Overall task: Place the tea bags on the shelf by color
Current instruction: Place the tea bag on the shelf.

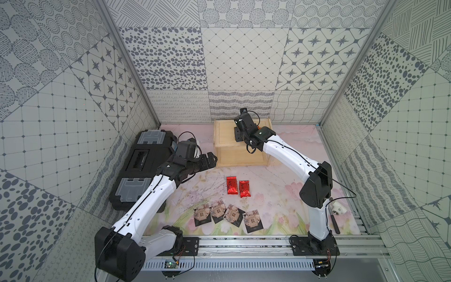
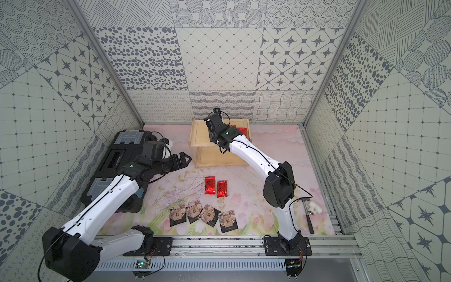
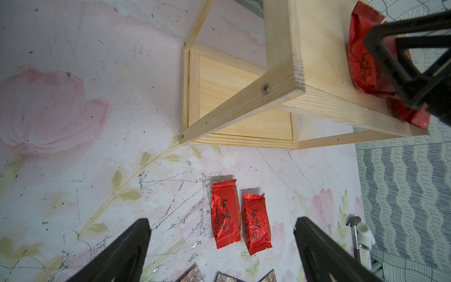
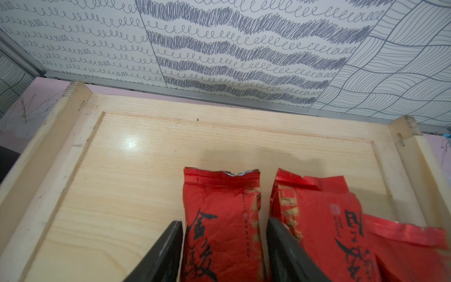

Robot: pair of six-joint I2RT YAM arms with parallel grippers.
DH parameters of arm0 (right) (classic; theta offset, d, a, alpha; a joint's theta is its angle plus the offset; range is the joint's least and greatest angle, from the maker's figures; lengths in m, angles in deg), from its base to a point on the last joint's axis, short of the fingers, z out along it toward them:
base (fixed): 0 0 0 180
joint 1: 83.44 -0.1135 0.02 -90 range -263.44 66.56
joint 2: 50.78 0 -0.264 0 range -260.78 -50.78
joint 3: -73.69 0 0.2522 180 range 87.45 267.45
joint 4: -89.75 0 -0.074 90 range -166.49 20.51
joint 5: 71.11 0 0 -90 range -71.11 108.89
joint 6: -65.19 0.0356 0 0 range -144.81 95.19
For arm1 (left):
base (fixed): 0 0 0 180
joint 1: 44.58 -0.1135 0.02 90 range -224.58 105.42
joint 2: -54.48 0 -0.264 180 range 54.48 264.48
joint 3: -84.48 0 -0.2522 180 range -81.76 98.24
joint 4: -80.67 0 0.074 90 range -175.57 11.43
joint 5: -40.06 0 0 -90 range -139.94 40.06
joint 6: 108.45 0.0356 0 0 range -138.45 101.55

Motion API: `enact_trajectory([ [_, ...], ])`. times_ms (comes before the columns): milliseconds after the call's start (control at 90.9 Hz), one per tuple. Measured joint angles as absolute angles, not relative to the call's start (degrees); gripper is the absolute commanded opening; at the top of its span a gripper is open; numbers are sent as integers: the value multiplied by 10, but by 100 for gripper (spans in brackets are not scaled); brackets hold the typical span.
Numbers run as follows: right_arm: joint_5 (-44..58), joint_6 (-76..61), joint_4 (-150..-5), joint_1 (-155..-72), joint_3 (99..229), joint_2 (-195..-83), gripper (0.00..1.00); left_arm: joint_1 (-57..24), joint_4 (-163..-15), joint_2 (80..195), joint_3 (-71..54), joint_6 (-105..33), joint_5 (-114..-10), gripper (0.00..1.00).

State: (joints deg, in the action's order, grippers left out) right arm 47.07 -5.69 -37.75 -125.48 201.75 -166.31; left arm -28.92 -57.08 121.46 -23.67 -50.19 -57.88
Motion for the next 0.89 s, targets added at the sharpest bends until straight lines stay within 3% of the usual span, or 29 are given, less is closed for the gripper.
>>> enact_trajectory([
  [418,448,-72,-395,-1257,2018,-1641,65,-289,-571,1207,-239,-503,-579,97],
  [671,414,-102,-417,-1258,2021,-1636,56,-289,-571,1207,-242,-503,-583,97],
  [891,372,-124,-448,-1256,2009,-1633,54,-289,-575,1207,-242,-504,-588,95],
])
